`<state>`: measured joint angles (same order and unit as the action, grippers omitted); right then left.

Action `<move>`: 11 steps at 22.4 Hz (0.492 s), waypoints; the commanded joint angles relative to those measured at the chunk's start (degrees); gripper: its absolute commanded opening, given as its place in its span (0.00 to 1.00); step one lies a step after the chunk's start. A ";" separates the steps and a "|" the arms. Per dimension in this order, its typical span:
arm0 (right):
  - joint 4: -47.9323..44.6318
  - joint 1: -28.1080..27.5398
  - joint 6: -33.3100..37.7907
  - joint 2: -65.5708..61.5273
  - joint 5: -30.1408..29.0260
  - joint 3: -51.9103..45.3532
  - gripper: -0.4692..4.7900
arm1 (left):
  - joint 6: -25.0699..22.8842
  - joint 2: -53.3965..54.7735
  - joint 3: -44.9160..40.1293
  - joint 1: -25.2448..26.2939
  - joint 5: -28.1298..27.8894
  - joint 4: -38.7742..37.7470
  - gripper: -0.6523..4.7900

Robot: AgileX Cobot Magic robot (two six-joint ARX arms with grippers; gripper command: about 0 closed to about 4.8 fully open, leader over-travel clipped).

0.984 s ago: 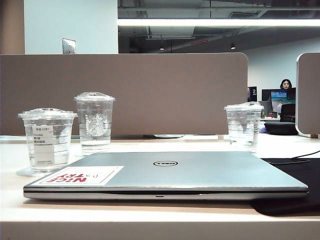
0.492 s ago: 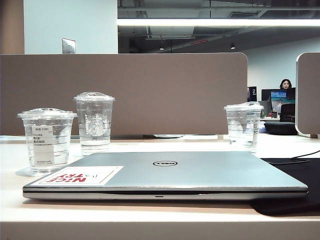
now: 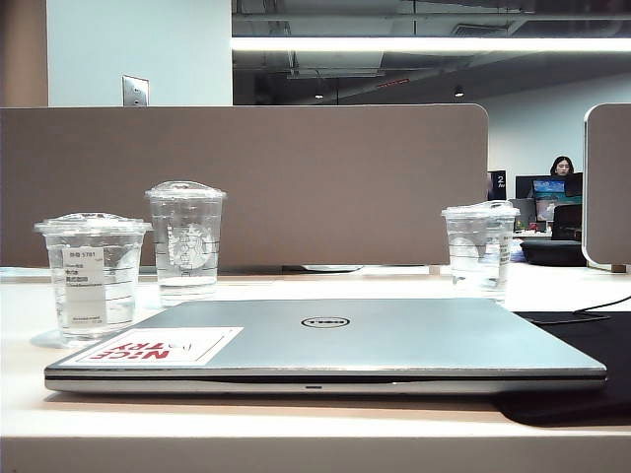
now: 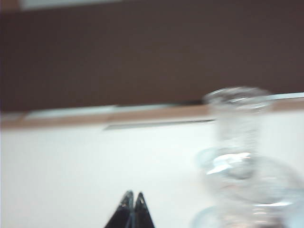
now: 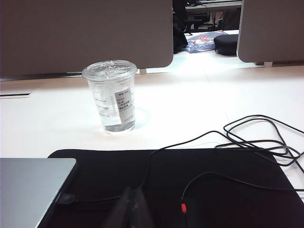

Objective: Pick up the coffee cup on the middle and place it on the left side of the laptop.

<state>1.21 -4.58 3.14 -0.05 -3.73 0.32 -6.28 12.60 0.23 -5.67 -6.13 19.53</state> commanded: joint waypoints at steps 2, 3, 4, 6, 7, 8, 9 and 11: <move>-0.98 -0.02 -0.15 0.09 -0.26 -0.24 0.08 | 4.79 -5.16 0.17 7.08 2.47 -8.85 0.11; -0.96 -0.02 -0.15 0.09 -0.26 -0.24 0.08 | 4.79 -6.25 0.17 7.87 2.47 -10.12 0.11; -0.96 -0.02 -0.15 0.09 -0.26 -0.24 0.08 | 4.79 -7.67 0.17 8.68 2.45 -11.54 0.11; -0.96 -0.02 -0.15 0.09 -0.26 -0.24 0.08 | 4.83 -10.34 0.17 10.08 2.49 -13.75 0.11; -0.98 -0.02 -0.15 0.09 -0.26 -0.24 0.08 | 4.87 -11.61 0.17 10.64 2.51 -14.84 0.11; -0.98 -0.02 -0.15 0.09 -0.26 -0.24 0.08 | 5.11 -12.48 0.17 11.47 2.47 -15.78 0.11; -0.94 -0.02 -0.15 0.09 -0.26 -0.24 0.08 | 5.25 -12.55 0.17 11.69 2.51 -16.11 0.11; -1.03 -0.02 -0.15 0.07 -0.26 -0.24 0.08 | 5.70 -12.55 0.17 11.72 3.30 -16.79 0.11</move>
<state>1.21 -4.58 3.14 -0.05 -3.75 0.32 -1.37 0.10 0.23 5.87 -3.79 2.50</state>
